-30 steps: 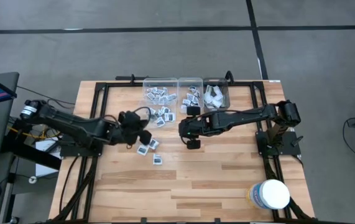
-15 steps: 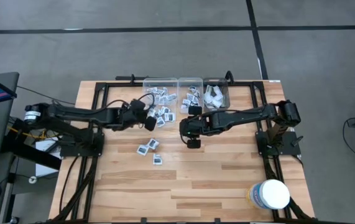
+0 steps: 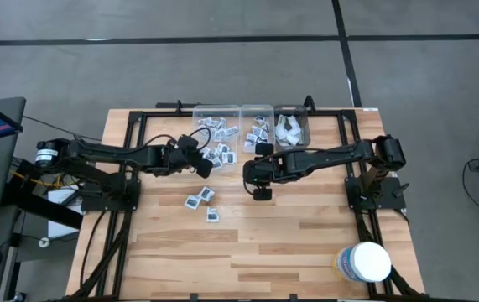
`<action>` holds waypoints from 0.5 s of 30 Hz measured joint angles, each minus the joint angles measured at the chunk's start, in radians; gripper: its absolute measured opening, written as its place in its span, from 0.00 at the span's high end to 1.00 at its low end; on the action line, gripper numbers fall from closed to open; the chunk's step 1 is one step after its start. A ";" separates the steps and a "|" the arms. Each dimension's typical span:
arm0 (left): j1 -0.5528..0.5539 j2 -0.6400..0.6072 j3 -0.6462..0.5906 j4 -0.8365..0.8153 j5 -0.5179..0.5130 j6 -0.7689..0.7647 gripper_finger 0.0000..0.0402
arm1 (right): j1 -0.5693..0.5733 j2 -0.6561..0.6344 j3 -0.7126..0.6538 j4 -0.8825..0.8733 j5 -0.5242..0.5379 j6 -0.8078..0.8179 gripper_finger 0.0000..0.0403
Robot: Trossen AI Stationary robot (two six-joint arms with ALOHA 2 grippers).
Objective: Pick & Place First Aid Supplies
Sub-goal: Put the towelette pack into the bottom transparent bin
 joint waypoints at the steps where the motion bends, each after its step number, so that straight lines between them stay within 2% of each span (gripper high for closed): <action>1: 0.000 0.000 0.000 0.000 0.005 0.000 0.78 | 0.000 0.000 0.000 0.000 0.000 0.000 0.69; 9: -0.011 0.000 0.000 -0.001 0.117 0.007 0.73 | 0.000 0.000 0.000 0.002 0.000 -0.001 0.69; 12: -0.045 0.000 0.000 -0.004 0.153 0.021 0.73 | -0.002 0.000 0.000 0.005 0.003 0.007 0.69; 15: -0.099 -0.004 0.000 -0.009 0.154 0.023 0.73 | -0.002 0.000 0.000 0.004 0.055 0.032 0.69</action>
